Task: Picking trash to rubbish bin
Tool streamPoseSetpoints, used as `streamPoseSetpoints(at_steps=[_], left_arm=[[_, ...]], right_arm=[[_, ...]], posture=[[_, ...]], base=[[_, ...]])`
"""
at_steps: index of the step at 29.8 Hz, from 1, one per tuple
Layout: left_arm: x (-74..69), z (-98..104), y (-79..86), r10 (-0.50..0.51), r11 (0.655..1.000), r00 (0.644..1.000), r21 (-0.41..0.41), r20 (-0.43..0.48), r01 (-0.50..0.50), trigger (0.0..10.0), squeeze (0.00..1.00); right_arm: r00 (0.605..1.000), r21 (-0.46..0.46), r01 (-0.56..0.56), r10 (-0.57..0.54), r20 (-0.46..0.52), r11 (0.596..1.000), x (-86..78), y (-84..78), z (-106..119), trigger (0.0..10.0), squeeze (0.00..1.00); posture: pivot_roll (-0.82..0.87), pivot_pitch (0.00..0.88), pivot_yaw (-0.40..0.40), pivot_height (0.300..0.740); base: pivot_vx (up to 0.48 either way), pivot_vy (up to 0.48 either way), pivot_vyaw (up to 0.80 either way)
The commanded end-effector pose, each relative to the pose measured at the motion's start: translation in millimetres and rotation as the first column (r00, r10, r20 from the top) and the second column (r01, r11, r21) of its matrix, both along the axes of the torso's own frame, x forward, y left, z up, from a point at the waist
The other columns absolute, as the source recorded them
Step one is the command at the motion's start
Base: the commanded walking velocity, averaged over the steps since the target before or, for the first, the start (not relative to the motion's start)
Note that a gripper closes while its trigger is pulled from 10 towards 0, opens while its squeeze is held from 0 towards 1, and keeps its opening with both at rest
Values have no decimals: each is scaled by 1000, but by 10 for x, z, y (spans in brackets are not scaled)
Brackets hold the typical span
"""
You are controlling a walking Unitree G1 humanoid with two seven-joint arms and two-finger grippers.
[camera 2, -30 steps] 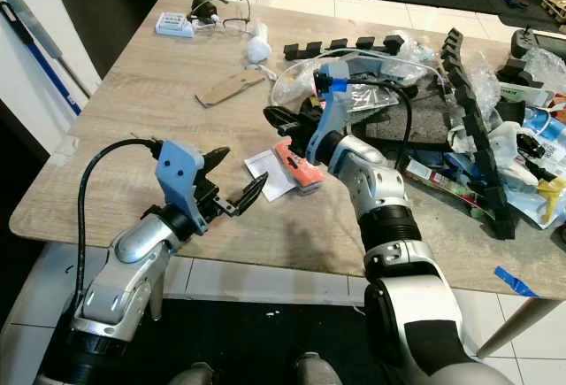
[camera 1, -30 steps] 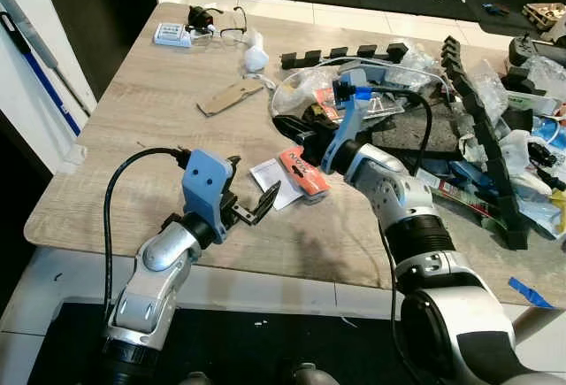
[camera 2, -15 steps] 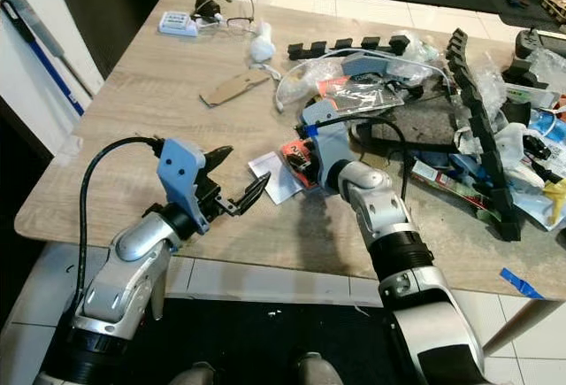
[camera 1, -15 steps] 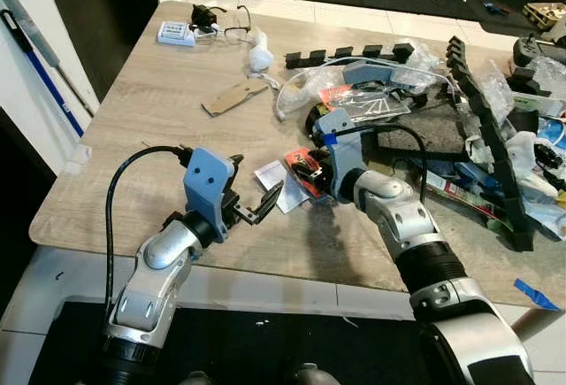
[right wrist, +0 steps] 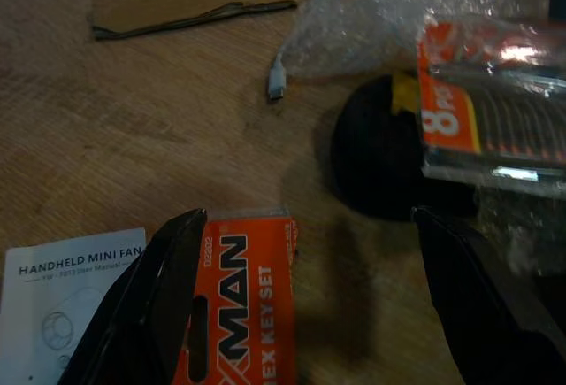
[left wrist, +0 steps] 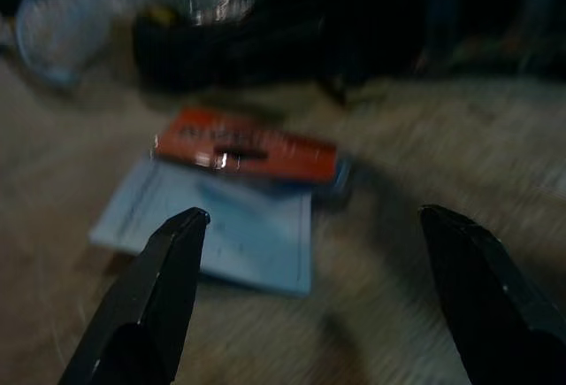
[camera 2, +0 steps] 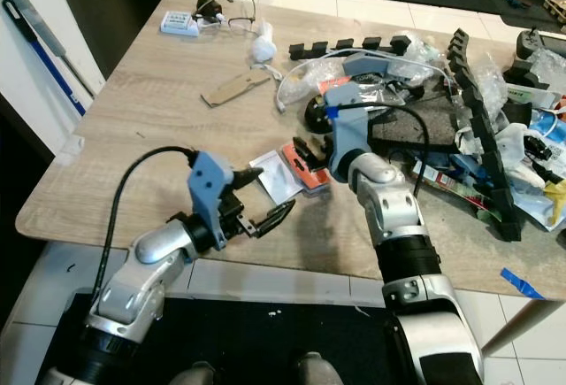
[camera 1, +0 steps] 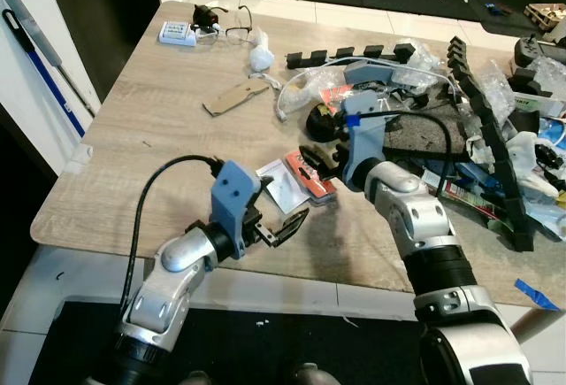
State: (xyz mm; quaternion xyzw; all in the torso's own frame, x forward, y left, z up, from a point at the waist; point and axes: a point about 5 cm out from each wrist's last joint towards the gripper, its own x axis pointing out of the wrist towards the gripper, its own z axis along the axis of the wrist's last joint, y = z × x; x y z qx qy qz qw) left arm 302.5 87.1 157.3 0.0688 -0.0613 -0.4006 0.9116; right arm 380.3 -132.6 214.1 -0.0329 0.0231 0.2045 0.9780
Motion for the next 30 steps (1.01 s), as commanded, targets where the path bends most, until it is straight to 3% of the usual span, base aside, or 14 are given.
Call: streamPoseSetpoints(at_steps=[1,4,11,15,18,22,28,30], left_arm=[[39,-154,11,26,997,999,69,-25,-24,10000,0],[131,-261,47,66,994,996,92,-64,-60,10000,0],[231,-414,41,85,983,991,172,-105,-66,10000,0],[323,-436,50,122,966,985,243,-121,-90,10000,0],[368,-418,44,100,954,983,296,-152,-51,10000,0],[502,-344,92,145,903,973,425,-177,-57,10000,0],[568,-242,66,153,918,967,392,-204,-63,10000,0],[576,-231,12,130,928,959,372,-251,-28,10000,0]], right_arm=[[999,28,6,-5,-44,1000,-13,-47,-64,10000,0],[995,108,3,8,-103,994,-21,-64,-143,10000,0],[983,193,-33,67,-170,981,-55,-13,-254,10000,0],[975,174,-44,80,-206,984,-55,-1,-330,10000,0],[973,140,-44,75,-219,989,-47,-4,-346,10000,0],[977,152,-38,69,-201,988,-15,-13,-287,10000,0],[978,147,-35,64,-196,988,3,-35,-270,10000,0],[987,76,-39,50,-150,996,33,-106,-281,10000,0]], posture=[[-12,226,-69,740],[-12,226,-69,740],[-22,232,-67,740],[-19,236,-68,740],[-16,237,-72,740],[-12,236,-75,740],[-12,236,-76,740],[-9,241,-77,740]], base=[[0,0,0],[0,0,0],[0,0,0],[0,0,0],[0,0,0],[0,0,0],[0,0,0],[0,0,0]])
